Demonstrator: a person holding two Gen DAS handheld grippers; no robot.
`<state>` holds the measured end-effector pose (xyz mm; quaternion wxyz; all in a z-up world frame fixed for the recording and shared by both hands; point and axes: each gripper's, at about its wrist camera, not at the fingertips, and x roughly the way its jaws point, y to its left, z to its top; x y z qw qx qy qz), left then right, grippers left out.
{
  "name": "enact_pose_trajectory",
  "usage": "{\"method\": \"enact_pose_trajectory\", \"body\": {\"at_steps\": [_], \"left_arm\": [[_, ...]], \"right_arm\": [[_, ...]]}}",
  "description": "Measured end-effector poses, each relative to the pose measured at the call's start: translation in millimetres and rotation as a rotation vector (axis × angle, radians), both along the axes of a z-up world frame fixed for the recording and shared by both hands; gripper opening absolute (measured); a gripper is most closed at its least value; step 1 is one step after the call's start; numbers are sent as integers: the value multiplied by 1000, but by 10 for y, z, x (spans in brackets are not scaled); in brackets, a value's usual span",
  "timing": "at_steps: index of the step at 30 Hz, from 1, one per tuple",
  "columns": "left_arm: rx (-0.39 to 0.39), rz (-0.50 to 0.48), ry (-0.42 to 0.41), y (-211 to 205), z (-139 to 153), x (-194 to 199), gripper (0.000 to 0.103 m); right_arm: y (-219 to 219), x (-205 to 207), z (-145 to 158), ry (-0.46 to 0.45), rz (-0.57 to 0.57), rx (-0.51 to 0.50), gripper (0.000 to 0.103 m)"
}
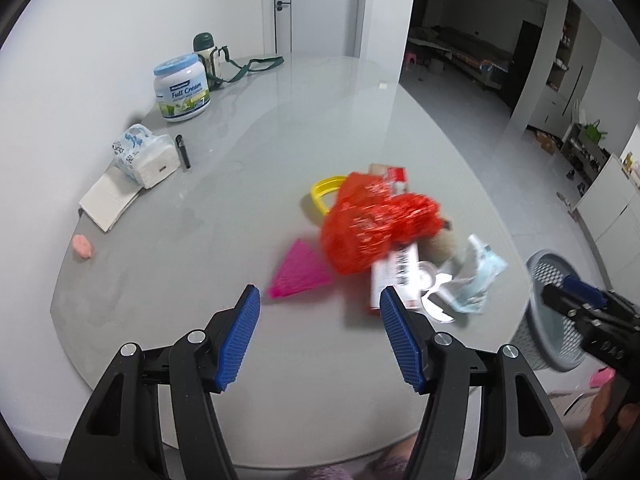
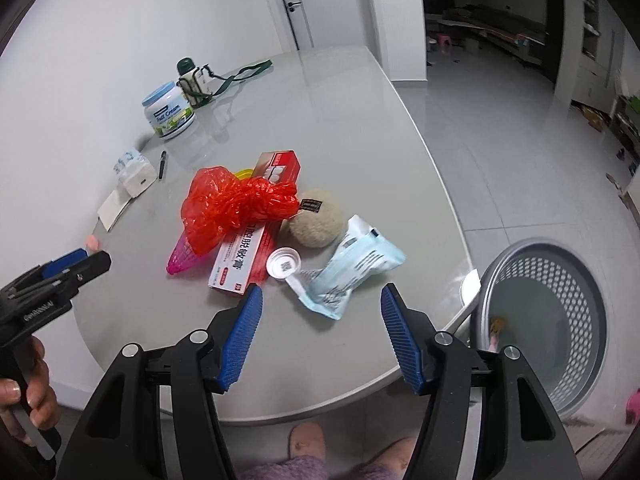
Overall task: Collect trash
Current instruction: 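Move both tools back over the table toward the remaining trash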
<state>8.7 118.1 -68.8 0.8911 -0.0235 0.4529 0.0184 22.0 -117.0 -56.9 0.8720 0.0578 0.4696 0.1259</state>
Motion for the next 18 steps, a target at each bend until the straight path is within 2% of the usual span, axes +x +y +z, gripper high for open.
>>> {"method": "enact_pose_trajectory", "body": {"at_steps": [9, 18], "left_arm": [[35, -31, 13, 454, -294, 90, 66], [17, -35, 22, 580, -638, 240, 67]], "right_arm": [[190, -30, -250, 8, -110, -3, 59], [119, 122, -569, 55, -225, 23, 60]]}}
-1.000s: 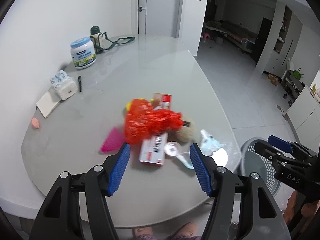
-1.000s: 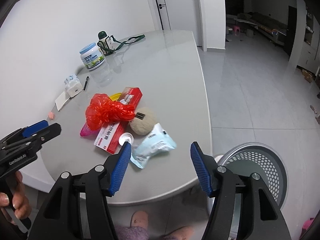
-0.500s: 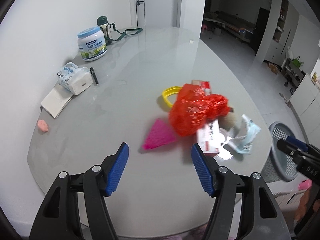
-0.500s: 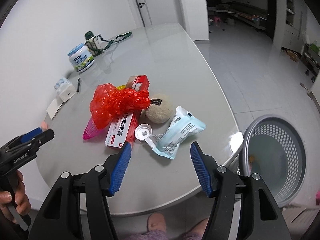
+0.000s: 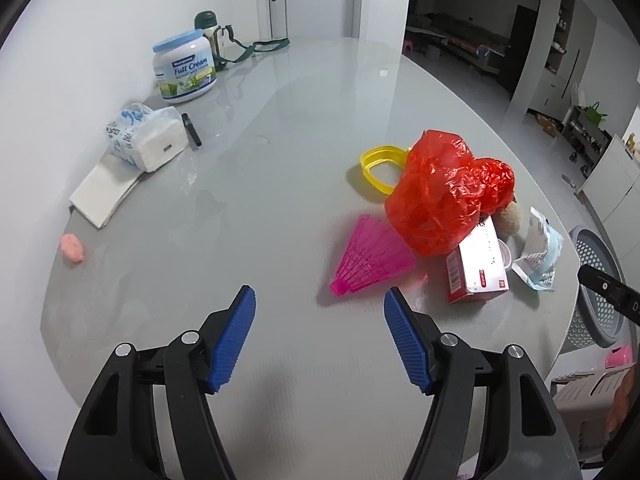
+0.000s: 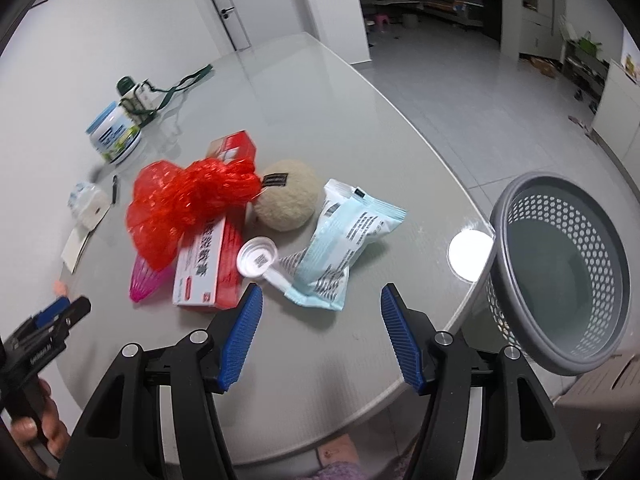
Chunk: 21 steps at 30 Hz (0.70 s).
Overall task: Collect trash
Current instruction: 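Move both tools back over the table toward the remaining trash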
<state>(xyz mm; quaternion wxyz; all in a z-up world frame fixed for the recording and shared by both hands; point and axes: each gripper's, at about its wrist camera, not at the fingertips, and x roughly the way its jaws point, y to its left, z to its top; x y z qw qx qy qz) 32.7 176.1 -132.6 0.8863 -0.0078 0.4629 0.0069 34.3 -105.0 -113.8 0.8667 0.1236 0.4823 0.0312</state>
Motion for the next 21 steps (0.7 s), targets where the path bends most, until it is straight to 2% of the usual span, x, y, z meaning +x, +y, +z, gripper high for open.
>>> {"method": "enact_pose_trajectory", "body": {"at_steps": [11, 21], "left_arm": [[-21, -8, -23, -51, -244, 165, 67], [-28, 4, 3, -3, -369, 152, 67]], "right_arm": [[56, 338, -243, 19, -100, 19, 62], [74, 522, -436, 78, -161, -36, 64]]}}
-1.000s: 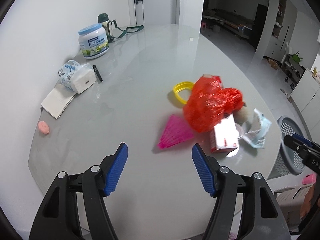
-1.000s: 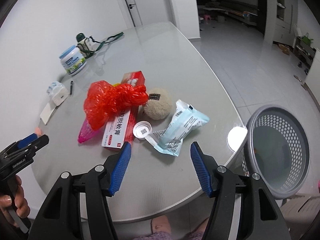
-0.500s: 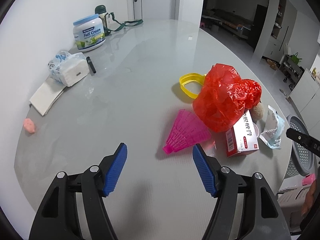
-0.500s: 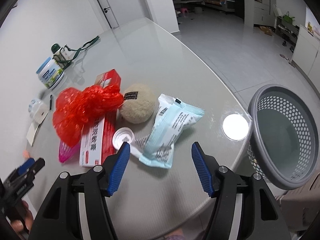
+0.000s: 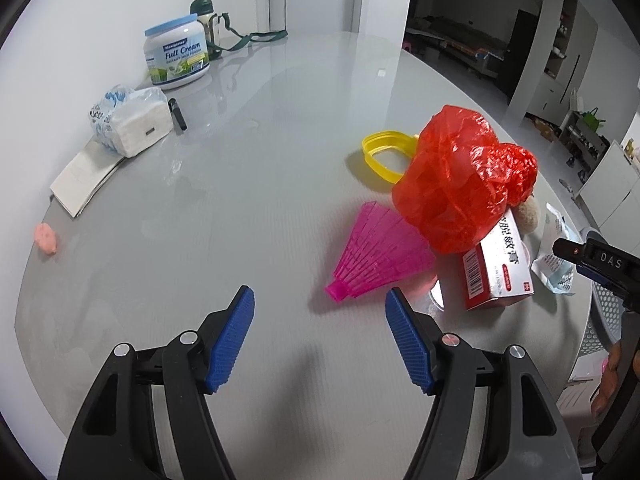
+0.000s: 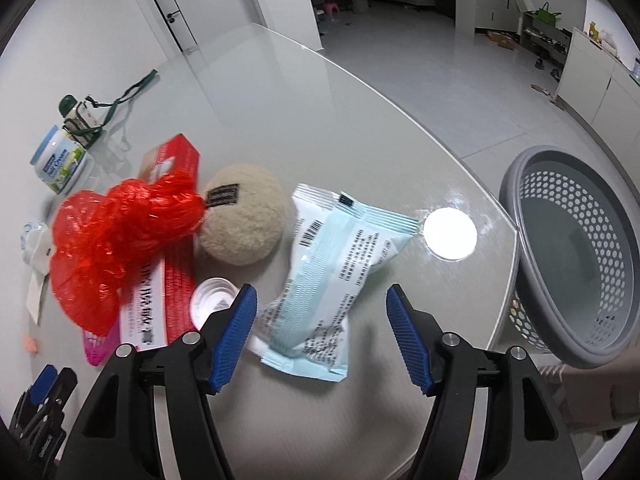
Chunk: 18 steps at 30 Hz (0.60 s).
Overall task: Collect trash
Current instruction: 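Move both tools back over the table toward the remaining trash, then close the right tool on the blue-white packet while the left tool approaches the pink shuttlecock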
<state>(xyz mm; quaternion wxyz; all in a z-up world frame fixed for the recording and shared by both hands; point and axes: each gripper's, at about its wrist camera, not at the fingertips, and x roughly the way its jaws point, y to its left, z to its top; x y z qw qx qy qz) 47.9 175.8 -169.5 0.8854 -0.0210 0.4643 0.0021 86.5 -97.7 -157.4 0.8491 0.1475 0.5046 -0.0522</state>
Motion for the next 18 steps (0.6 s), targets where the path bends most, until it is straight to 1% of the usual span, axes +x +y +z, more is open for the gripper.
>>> {"method": "enact_pose_trajectory", "body": {"at_steps": [3, 12, 16, 18], "left_arm": [[-3, 6, 8, 33, -41, 9, 67], [-25, 11, 15, 40, -68, 44, 67], [-34, 11, 10, 36, -51, 45, 67], [-38, 12, 10, 40, -52, 49, 67]], "right_arm": [[-35, -16, -31, 6, -1, -5, 65], [-199, -186, 29, 17, 27, -95, 64], [-244, -220, 90, -3, 58, -65, 65], [-225, -192, 119, -9, 81, -70, 65]]}}
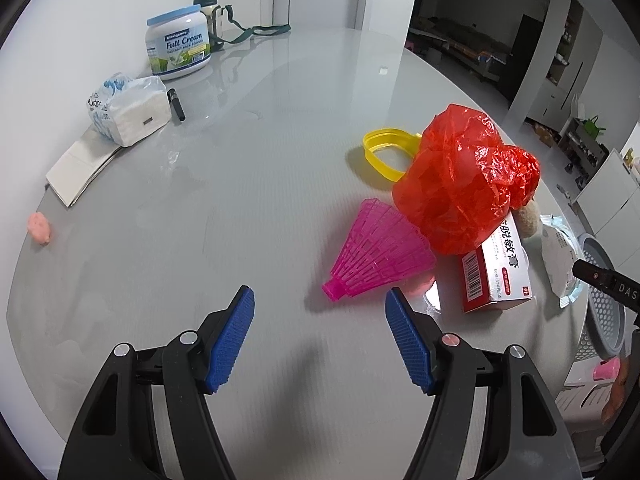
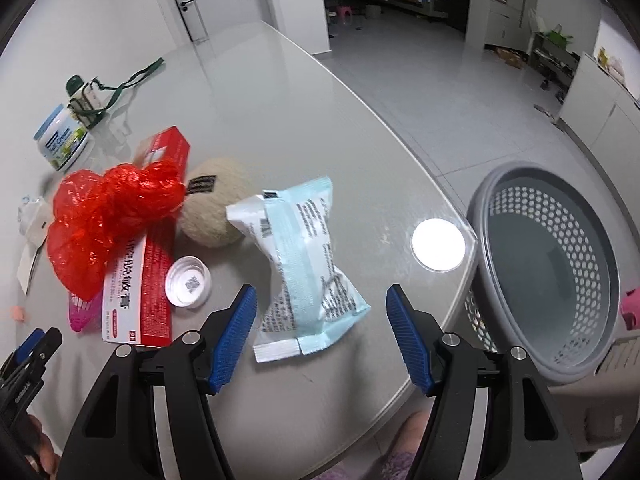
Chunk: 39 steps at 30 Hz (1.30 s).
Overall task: Collect trash
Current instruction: 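Close the right tool on the blue-white packet while the left tool approaches the pink shuttlecock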
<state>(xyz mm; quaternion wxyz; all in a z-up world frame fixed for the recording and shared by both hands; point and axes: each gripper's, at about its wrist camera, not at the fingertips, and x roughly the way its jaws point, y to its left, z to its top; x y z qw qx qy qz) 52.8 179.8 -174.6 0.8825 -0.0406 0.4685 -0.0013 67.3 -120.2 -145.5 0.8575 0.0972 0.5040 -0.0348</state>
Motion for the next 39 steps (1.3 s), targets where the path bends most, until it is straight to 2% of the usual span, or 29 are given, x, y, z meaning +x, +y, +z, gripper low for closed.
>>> {"method": "enact_pose_trajectory", "body": {"at_steps": [7, 13, 18, 19, 21, 25, 30, 39], "left_arm": [[-3, 5, 0, 5, -11, 23, 67], [-7, -1, 0, -14, -31, 42, 67], [2, -12, -10, -32, -26, 56, 71], [6, -13, -12, -35, -24, 61, 72], [8, -16, -15, -37, -20, 69, 74], [5, -24, -16, -34, -23, 94, 75], [6, -48, -17, -40, -45, 122, 81], [38, -140, 4, -161, -206, 223, 83]], "right_arm": [[118, 200, -16, -4, 75, -30, 64], [154, 303, -151, 14, 85, -37, 64], [178, 321, -194, 9, 90, -37, 64], [185, 320, -201, 9, 91, -40, 62], [193, 327, -218, 16, 93, -45, 47], [207, 334, -211, 8, 97, -38, 44], [154, 248, -122, -18, 78, -9, 42], [20, -45, 5, -11, 44, 37, 42]]}}
